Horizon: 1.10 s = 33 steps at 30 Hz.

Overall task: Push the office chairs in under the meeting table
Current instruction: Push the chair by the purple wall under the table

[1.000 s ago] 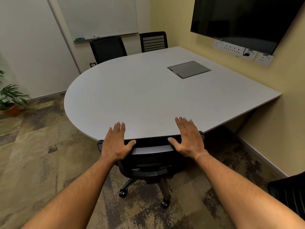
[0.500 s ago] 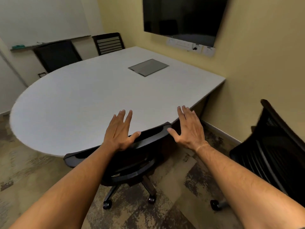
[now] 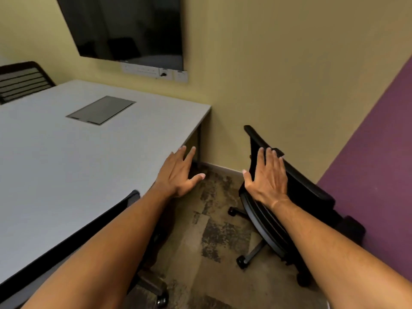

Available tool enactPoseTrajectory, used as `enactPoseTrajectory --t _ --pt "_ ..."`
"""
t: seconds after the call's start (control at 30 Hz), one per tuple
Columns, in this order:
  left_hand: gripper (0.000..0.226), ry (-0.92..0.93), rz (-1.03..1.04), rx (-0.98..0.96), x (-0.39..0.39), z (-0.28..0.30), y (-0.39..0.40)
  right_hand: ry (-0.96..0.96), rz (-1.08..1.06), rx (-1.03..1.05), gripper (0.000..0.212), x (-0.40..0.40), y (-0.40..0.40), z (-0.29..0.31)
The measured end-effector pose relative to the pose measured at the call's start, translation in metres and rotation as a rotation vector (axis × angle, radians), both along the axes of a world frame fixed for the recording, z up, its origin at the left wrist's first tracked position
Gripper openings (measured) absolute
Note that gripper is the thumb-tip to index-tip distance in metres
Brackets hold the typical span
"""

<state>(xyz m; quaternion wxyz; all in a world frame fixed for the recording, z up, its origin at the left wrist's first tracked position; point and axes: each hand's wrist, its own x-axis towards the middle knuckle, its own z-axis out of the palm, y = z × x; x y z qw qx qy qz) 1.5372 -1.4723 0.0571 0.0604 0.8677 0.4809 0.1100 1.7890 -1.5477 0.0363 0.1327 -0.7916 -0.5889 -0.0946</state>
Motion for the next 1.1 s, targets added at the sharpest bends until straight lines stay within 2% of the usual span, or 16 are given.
enactPoseTrajectory --t 0.2,0.4,0.6,0.73,0.9,1.0,1.1 --pt "0.101 0.031 -0.161 0.016 0.106 0.008 0.033 0.020 -0.207 -0.079 0.087 0.074 0.003 -0.004" --pt "0.099 0.064 -0.241 -0.004 0.184 0.006 0.065 0.103 -0.351 -0.188 0.088 0.122 0.007 -0.020" --pt "0.078 0.081 -0.324 -0.050 0.249 -0.006 0.115 0.158 -0.393 -0.259 0.093 0.124 0.017 -0.028" --pt "0.073 0.086 -0.449 -0.033 0.289 -0.011 0.150 0.154 -0.414 -0.248 0.092 0.121 0.020 -0.029" --pt "0.068 0.230 -0.555 -0.077 0.320 -0.031 0.184 0.138 -0.431 -0.258 0.092 0.117 0.025 -0.030" --pt "0.064 0.361 -0.568 -0.026 0.330 -0.044 0.195 0.119 -0.430 -0.266 0.091 0.116 0.025 -0.030" --pt "0.060 0.376 -0.566 -0.004 0.338 -0.046 0.199 0.099 -0.440 -0.274 0.091 0.117 0.024 -0.032"
